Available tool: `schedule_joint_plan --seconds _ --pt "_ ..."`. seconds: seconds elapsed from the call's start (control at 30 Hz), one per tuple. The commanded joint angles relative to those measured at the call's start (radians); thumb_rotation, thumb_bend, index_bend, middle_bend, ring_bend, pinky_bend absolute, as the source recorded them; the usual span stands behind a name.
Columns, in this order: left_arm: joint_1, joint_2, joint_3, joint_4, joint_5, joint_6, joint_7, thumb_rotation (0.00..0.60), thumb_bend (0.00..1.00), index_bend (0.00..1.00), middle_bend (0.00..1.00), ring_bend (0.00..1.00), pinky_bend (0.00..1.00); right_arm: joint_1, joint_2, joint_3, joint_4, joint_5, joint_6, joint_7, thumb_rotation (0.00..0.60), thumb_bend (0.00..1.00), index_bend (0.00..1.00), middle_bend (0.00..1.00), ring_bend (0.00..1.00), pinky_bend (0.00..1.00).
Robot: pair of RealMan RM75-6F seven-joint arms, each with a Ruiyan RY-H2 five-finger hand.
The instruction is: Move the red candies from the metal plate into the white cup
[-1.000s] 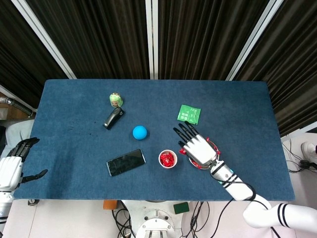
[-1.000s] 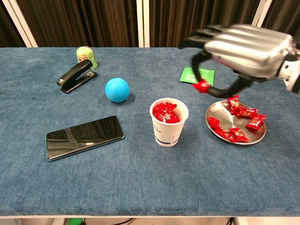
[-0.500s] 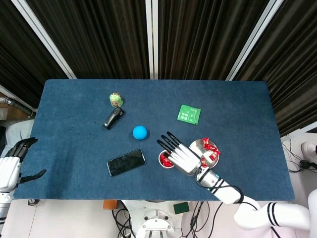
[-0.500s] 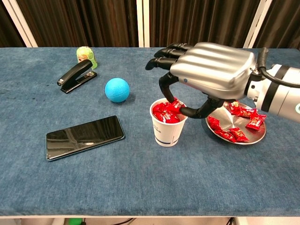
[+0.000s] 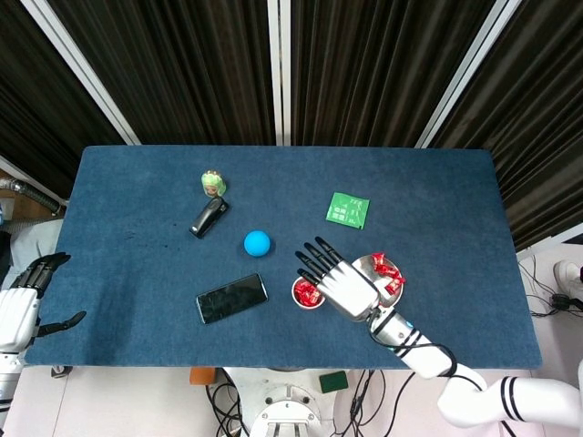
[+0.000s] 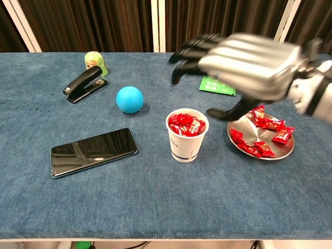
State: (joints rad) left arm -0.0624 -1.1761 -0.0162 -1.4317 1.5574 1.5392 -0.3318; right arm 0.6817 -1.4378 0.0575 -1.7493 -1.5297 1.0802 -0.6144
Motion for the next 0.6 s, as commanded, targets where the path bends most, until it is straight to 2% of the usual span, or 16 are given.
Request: schedule_joint_plan --seconds 0.03,0.2,0.33,0.47,0.6 --pt "0.001 0.005 0.0 -0.007 0.004 0.006 0.007 0.6 0.04 0.16 0.13 0.11 0.23 -0.089 0.09 -0.02 -0.014 -0.027 0.129 0.078 0.6 0.33 0.18 0.05 0.0 0.0" --pt "0.002 0.012 0.001 -0.027 0.013 0.014 0.026 0.6 0.04 0.16 0.13 0.11 0.23 -0.222 0.193 -0.039 0.061 -0.009 0.296 0.252 0.6 0.33 0.06 0.01 0.0 0.0" --pt "0.004 0.018 0.001 -0.05 0.019 0.023 0.051 0.6 0.04 0.16 0.13 0.11 0.23 -0.342 0.243 -0.048 0.15 0.06 0.403 0.376 0.6 0.34 0.0 0.0 0.0 0.0" --pt "0.01 0.017 -0.006 -0.059 0.011 0.036 0.123 0.6 0.04 0.16 0.13 0.11 0.23 -0.433 0.265 -0.065 0.199 0.17 0.405 0.43 0.6 0.34 0.0 0.0 0.0 0.0" --pt "0.012 0.022 -0.002 -0.076 0.013 0.032 0.14 0.6 0.04 0.16 0.13 0.11 0.23 -0.495 0.262 -0.077 0.246 0.223 0.393 0.5 0.6 0.34 0.0 0.0 0.0 0.0"
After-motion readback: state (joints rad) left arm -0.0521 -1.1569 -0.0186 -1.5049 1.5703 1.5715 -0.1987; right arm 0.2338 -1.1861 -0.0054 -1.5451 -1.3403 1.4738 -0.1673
